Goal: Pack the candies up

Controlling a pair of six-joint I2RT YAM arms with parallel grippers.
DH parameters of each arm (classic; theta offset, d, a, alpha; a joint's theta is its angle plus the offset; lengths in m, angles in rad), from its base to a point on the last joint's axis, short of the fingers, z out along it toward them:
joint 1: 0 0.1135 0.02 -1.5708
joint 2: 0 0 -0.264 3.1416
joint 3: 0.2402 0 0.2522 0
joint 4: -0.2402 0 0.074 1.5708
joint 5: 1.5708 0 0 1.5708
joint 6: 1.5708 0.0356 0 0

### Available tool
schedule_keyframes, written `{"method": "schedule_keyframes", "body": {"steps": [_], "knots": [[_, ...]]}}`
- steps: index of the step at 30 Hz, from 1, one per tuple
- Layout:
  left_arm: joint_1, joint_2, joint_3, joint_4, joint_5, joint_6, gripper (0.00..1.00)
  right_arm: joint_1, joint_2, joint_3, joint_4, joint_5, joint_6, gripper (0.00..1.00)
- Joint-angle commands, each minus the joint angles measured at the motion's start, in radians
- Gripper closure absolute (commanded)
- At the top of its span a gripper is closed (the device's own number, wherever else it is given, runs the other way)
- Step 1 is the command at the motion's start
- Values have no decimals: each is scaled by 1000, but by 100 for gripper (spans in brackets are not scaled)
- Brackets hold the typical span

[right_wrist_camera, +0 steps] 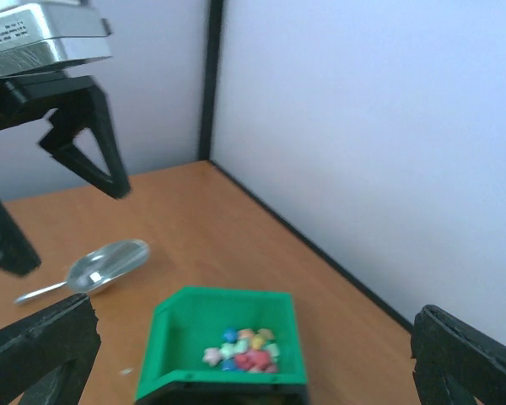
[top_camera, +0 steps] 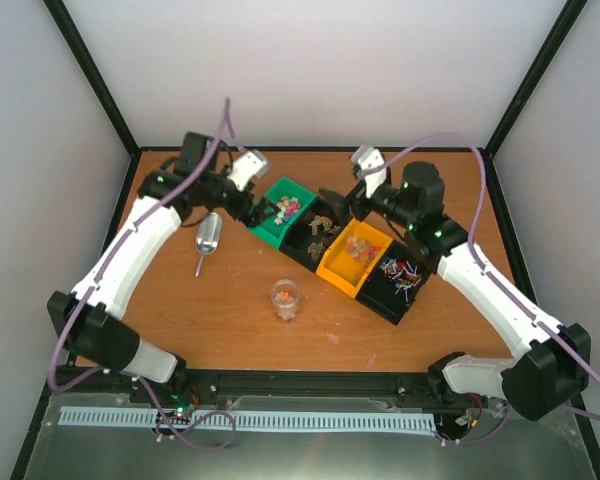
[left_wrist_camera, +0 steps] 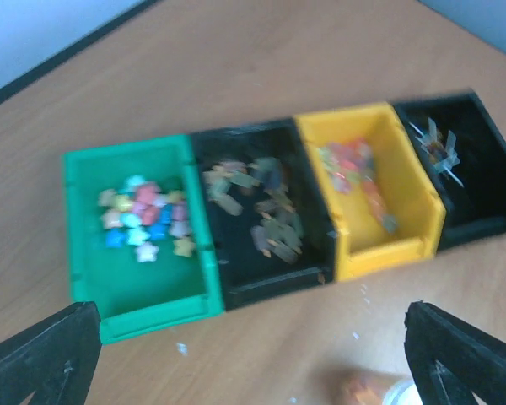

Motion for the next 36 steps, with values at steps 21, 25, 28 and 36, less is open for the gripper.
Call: {"method": "schedule_keyframes", "body": {"steps": [21, 25, 28, 36], "knots": [[591, 105, -102, -83, 28, -164, 0, -735, 54, -89, -259, -178, 172, 0], [593, 70, -206, -20, 24, -223, 0, -744, -2, -175, -267, -185, 156, 0], [592, 57, -254, 11, 17, -248, 0, -744, -34, -215, -267, -201, 153, 0], [592, 59, -256, 37, -23, -277, 0, -716, -48, -232, -266, -214, 91, 0]]}}
